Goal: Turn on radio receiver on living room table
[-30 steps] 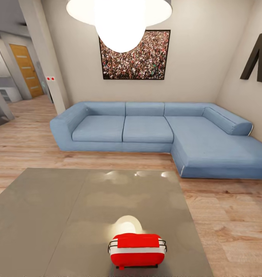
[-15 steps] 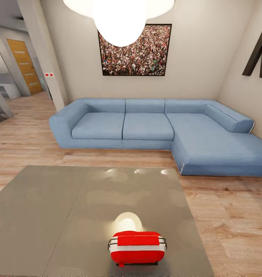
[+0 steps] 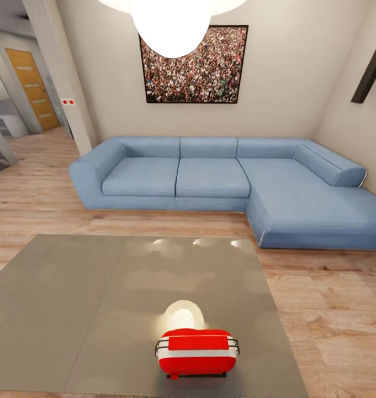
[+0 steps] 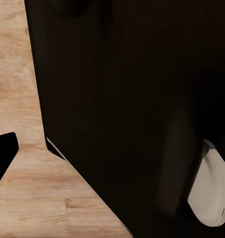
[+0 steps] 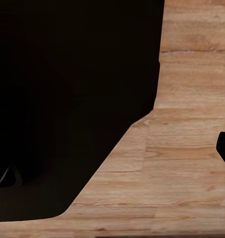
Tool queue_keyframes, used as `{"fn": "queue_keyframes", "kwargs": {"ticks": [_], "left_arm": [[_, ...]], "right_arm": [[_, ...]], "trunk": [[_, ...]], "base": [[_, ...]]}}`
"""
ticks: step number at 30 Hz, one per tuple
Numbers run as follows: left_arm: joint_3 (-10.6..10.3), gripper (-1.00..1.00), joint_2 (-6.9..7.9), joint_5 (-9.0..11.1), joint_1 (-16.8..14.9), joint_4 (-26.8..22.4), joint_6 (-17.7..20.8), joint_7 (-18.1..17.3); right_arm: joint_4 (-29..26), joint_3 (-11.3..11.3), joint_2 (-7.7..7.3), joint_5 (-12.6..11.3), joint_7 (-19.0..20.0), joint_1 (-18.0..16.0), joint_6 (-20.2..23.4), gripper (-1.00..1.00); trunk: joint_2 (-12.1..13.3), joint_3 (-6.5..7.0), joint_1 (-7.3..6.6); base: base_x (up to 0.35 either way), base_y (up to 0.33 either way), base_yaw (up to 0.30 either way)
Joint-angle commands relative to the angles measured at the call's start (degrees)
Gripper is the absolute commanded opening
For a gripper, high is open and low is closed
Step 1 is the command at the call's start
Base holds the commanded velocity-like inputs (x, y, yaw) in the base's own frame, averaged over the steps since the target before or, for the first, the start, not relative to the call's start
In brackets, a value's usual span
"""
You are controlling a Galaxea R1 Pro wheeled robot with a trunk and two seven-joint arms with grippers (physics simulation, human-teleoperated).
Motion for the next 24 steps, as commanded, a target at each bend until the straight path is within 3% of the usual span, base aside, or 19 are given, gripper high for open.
{"fn": "queue_keyframes", "kwargs": {"ticks": [1, 24], "left_arm": [[0.0, 1.0, -0.02, 0.0, 0.0, 0.0, 0.0, 0.0], [0.0, 1.0, 0.02, 0.0, 0.0, 0.0, 0.1, -0.1]], "right_arm": [[0.0, 0.0, 0.0, 0.0, 0.0, 0.0, 0.0, 1.0], [0.0, 0.0, 0.0, 0.0, 0.0, 0.0, 0.0, 1.0]], "trunk": [[0.0, -0.1, 0.0], [0.0, -2.22, 0.0]], "base": [[0.0, 0.0, 0.0], [0.0, 0.0, 0.0]]}}
